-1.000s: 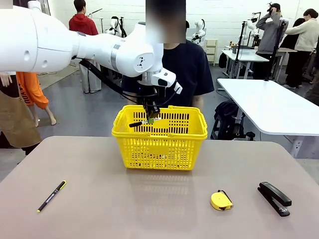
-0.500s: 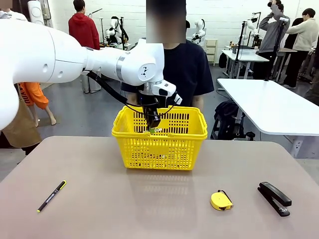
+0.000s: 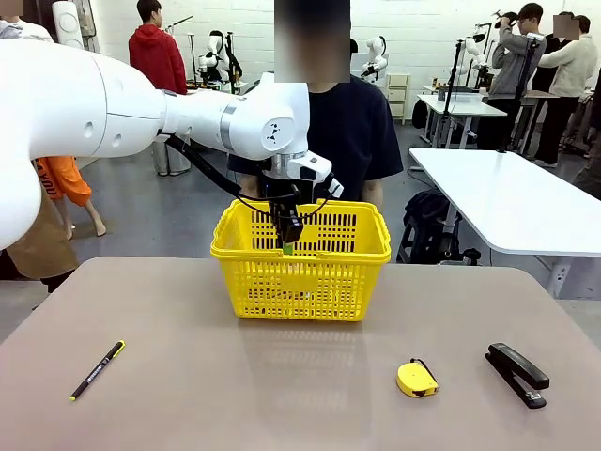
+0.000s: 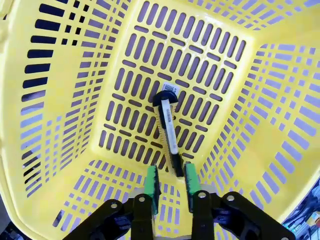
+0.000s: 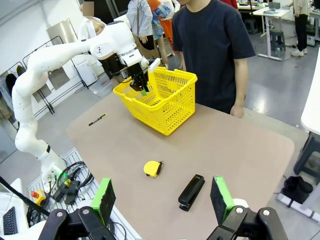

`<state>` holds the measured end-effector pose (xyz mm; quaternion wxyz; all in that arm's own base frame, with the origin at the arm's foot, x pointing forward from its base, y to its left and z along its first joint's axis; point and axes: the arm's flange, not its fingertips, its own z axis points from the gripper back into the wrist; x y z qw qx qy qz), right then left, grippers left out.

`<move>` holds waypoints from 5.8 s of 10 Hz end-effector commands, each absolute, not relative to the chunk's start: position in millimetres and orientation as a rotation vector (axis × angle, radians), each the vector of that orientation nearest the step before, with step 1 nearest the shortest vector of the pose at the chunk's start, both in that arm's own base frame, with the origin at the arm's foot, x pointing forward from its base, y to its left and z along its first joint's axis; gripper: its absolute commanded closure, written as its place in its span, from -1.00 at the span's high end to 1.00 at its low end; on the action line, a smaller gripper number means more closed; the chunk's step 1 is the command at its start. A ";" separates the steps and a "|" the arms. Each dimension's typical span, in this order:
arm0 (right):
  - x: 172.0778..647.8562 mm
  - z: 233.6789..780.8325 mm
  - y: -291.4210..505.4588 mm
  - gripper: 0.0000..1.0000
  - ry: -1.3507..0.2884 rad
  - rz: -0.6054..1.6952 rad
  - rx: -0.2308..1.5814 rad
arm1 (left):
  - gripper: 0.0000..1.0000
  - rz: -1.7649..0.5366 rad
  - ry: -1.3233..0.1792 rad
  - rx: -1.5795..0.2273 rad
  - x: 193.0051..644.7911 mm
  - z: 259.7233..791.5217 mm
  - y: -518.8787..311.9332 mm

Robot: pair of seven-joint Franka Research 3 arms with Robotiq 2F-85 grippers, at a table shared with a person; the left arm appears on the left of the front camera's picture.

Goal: Place the items the person wants into the basket.
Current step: Pick up the item the person points to and place it in the Market Basket.

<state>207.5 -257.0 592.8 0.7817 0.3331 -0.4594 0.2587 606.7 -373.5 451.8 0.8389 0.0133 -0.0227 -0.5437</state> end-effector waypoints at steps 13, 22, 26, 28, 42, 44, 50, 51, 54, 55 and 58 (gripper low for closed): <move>209.1 593.4 -257.7 1.00 -1.018 0.570 0.731 | 1.00 -1.150 -0.255 -0.016 517.3 537.6 -305.1; 209.1 593.4 -257.7 1.00 -1.018 0.570 0.731 | 1.00 -0.903 -0.444 0.016 362.1 532.9 -111.7; 209.1 593.4 -257.7 1.00 -1.018 0.570 0.731 | 1.00 -0.906 -0.435 -0.019 359.2 522.5 -105.8; 209.1 593.4 -257.7 1.00 -1.018 0.570 0.731 | 1.00 -0.906 -0.435 -0.019 359.2 522.5 -105.8; 209.1 593.4 -257.7 1.00 -1.018 0.570 0.731 | 1.00 -1.130 -0.816 -0.449 244.1 580.4 185.9; 209.1 593.4 -257.7 1.00 -1.018 0.570 0.731 | 1.00 -1.053 -0.855 -0.452 248.5 580.5 195.5; 209.1 593.4 -257.7 1.00 -1.018 0.570 0.731 | 1.00 -1.011 -0.847 -0.474 250.9 582.4 195.9; 209.1 593.4 -257.7 1.00 -1.018 0.570 0.731 | 1.00 -1.011 -0.847 -0.474 250.9 582.4 195.9; 209.1 593.4 -257.7 1.00 -1.018 0.570 0.731 | 1.00 -1.011 -0.847 -0.474 250.9 582.4 195.9; 209.1 593.4 -257.7 1.00 -1.018 0.570 0.731 | 1.00 -1.011 -0.847 -0.474 250.9 582.4 195.9; 209.1 593.4 -257.7 1.00 -1.018 0.570 0.731 | 1.00 -1.011 -0.847 -0.474 250.9 582.4 195.9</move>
